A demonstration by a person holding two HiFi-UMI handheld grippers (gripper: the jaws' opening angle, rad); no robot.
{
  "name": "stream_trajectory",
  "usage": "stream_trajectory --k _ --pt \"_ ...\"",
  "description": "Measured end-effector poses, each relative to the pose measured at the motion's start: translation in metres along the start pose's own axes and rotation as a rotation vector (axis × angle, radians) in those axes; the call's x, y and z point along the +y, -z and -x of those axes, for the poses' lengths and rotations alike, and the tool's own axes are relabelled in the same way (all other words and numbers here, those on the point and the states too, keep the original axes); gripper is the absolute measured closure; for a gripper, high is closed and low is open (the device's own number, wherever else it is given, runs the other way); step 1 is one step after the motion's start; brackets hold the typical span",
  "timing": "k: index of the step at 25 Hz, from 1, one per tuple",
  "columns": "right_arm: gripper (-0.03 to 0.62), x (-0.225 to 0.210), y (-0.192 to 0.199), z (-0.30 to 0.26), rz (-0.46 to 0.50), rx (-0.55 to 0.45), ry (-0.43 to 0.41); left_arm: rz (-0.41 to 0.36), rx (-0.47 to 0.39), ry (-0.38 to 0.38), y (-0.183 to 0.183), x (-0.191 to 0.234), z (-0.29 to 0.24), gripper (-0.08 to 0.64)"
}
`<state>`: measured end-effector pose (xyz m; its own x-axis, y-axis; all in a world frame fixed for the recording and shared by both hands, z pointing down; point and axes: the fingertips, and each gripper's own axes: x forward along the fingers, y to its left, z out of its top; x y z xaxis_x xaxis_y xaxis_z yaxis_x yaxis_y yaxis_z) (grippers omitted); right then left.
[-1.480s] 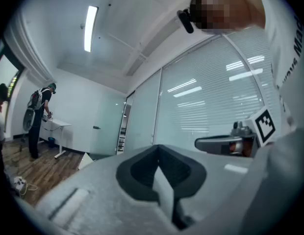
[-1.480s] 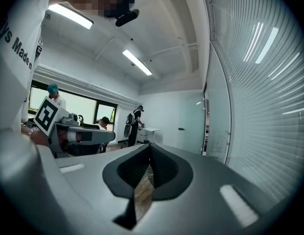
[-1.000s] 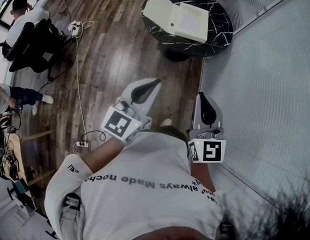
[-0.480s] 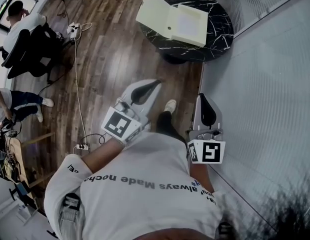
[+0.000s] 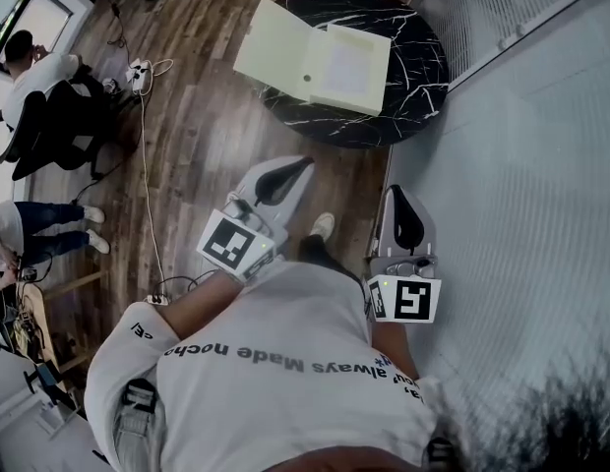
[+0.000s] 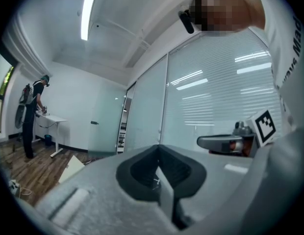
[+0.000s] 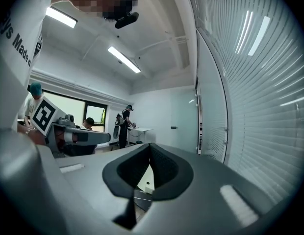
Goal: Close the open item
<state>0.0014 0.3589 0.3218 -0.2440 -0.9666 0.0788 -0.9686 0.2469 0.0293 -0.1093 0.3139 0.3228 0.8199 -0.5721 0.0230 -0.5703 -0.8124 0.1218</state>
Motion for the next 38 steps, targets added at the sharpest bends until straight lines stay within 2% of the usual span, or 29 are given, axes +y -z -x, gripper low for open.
stream_trajectory --k 7,12,17,25,38 --pt "0.591 -0.074 -0.003 -0.033 0.008 0.000 -0.019 -0.007 -0.002 -0.040 -0.005 0.013 -0.082 0.557" --pt "0.591 -0.100 0.002 -0.058 0.008 0.015 -0.060 -0.001 0.006 -0.082 -0.002 0.025 -0.113 0.557" --pt "0.591 -0.105 0.004 -0.082 0.005 0.022 -0.102 0.004 0.020 -0.112 0.000 0.042 -0.124 0.557" --pt "0.591 -0.114 0.009 -0.136 0.020 0.033 -0.123 0.025 0.029 -0.124 0.008 0.086 -0.152 0.557" --pt "0.591 -0.105 -0.021 -0.279 0.068 0.032 -0.122 0.039 -0.007 -0.100 -0.019 0.212 -0.193 0.557"
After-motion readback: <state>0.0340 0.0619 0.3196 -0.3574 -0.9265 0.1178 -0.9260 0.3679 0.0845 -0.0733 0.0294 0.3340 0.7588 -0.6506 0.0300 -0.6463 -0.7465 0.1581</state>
